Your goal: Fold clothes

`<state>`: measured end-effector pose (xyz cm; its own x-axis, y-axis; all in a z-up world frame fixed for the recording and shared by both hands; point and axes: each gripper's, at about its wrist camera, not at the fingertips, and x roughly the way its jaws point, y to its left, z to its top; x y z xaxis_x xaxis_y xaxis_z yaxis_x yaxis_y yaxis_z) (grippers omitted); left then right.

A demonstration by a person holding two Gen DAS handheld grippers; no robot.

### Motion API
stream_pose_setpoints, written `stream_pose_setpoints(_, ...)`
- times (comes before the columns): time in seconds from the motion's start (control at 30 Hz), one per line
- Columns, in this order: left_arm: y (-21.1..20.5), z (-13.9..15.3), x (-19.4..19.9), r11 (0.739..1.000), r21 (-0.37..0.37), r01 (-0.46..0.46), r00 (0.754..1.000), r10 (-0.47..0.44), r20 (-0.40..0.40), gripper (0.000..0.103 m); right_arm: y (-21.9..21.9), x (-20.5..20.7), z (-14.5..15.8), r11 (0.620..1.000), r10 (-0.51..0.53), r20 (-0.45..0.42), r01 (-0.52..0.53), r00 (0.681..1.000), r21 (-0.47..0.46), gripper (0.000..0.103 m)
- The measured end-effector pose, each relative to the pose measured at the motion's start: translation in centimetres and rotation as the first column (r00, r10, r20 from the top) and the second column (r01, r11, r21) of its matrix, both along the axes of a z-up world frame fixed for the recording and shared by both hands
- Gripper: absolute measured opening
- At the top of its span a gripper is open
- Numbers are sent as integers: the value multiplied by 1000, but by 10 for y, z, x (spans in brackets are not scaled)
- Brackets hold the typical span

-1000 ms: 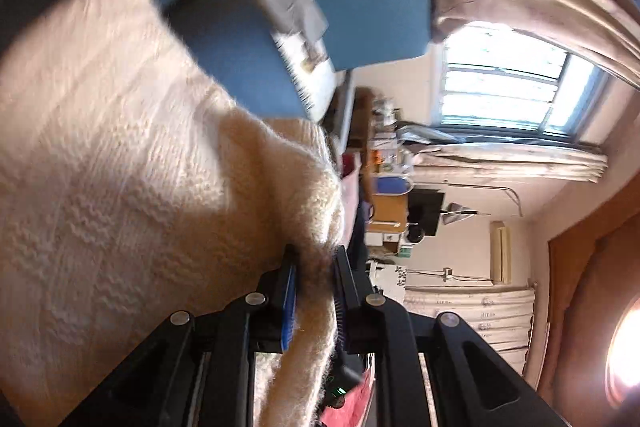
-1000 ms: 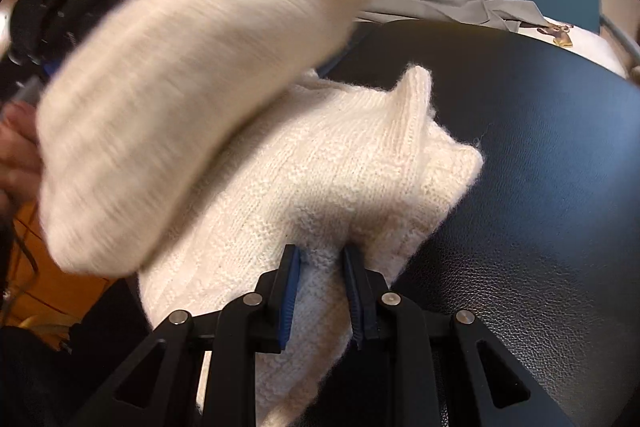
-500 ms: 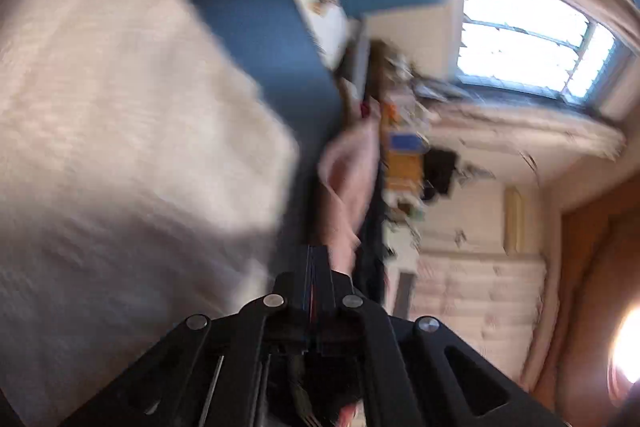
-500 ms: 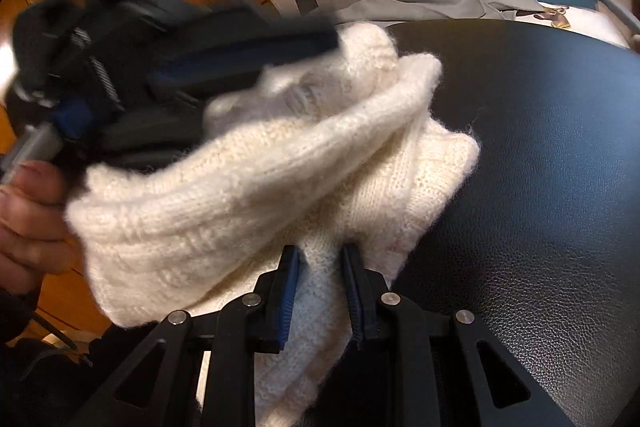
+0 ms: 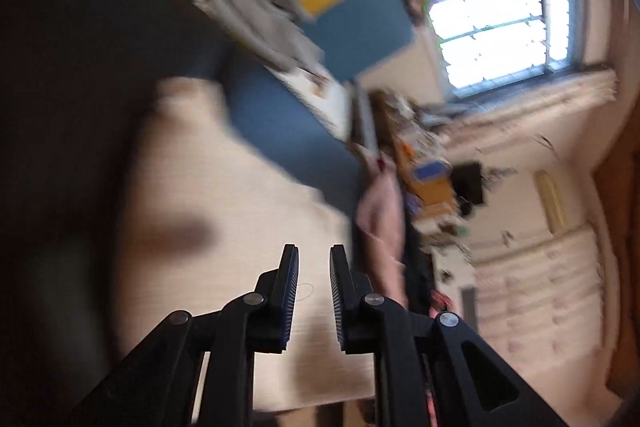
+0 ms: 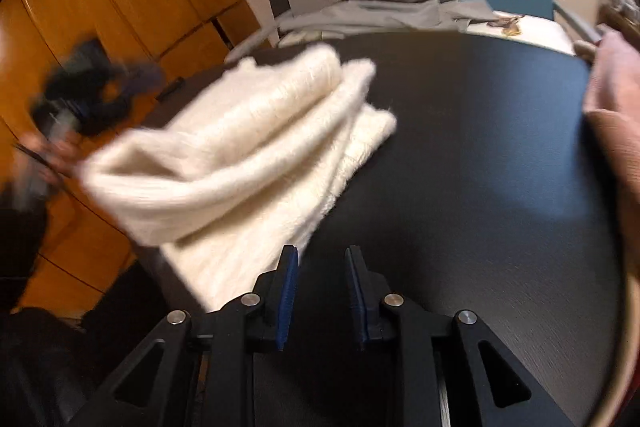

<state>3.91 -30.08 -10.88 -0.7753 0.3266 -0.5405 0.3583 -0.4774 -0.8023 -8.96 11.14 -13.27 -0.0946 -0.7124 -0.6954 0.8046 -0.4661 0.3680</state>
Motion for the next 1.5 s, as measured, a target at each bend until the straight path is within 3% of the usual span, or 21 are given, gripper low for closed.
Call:
stream_pose_setpoints(0.07, -10, -17, 23, 999, -22, -47, 998, 48, 29, 14, -5, 17, 26, 997, 57, 0, -57, 998, -59, 30)
stream_pose_setpoints(0.13, -17, -30, 39, 998, -14, -61, 998, 61, 33, 14, -16, 33, 49, 987, 124, -8, -124, 992, -106, 65)
stream_pose_setpoints(0.2, -17, -37, 47, 997, -47, -63, 997, 65, 41, 14, -40, 51, 65, 973, 198, -40, -202, 979, -109, 77)
stream_pose_setpoints(0.27, -15, -37, 47, 996, -80, -38, 999, 40, 22, 14, -68, 63, 69, 961, 261, -47, -264, 964, -87, 77)
stream_pose_setpoints(0.37, -6, -28, 41, 989, -146, 11, 999, -16, -33, 14, -104, 61, 51, 947, 320, 33, -320, 947, 1, 70)
stream_pose_setpoints(0.43, 3, -24, 34, 979, -199, 49, 996, -61, -57, 15, -120, 58, 33, 944, 313, 111, -322, 943, 70, 43)
stream_pose_setpoints(0.5, 15, -20, 22, 967, -240, 82, 992, -103, -76, 15, -122, 56, 17, 953, 269, 163, -287, 949, 99, 36)
stream_pose_setpoints(0.53, 21, -17, 15, 960, -260, 98, 989, -124, -85, 15, -121, 55, 10, 960, 238, 182, -260, 954, 107, 20)
stream_pose_setpoints(0.57, 26, -17, 11, 958, -265, 110, 986, -139, -95, 15, -119, 56, 3, 965, 208, 193, -234, 959, 123, 15)
stream_pose_setpoints(0.6, 29, -18, 7, 956, -266, 126, 981, -159, -108, 15, -116, 58, -1, 968, 184, 194, -212, 964, 135, 15)
stream_pose_setpoints(0.73, 41, -17, 10, 940, -287, 187, 958, -238, -157, 18, -73, 56, 20, 996, 79, 187, -85, 979, 26, 12)
stream_pose_setpoints(0.83, 51, -32, 14, 908, -326, 264, 942, -315, -116, 18, -55, 54, -2, 998, 5, 231, -21, 973, 67, 12)
stream_pose_setpoints(0.97, 58, -32, 24, 875, -396, 280, 931, -347, -109, 18, -61, 65, -40, 994, -12, 283, -18, 959, 106, 12)
stream_pose_setpoints(1.1, 62, -32, 24, 861, -410, 300, 927, -364, -87, 18, -46, 59, -21, 999, -20, 301, 10, 953, 34, 17)
stream_pose_setpoints(1.2, 65, -30, 23, 844, -442, 305, 924, -375, -79, 18, -36, 46, 9, 997, -64, 226, 72, 972, -25, 21)
stream_pose_setpoints(1.27, 64, -30, 22, 849, -437, 297, 926, -368, -85, 18, -41, 33, 19, 990, -103, 184, 119, 978, -75, 34)
stream_pose_setpoints(1.33, 65, -30, 22, 846, -443, 295, 926, -368, -85, 18, -55, 16, 20, 980, -142, 169, 163, 975, -118, 70)
stream_pose_setpoints(1.5, 67, -29, 25, 836, -464, 293, 925, -371, -83, 18, -97, -20, -5, 957, -221, 239, 257, 946, -133, 67)
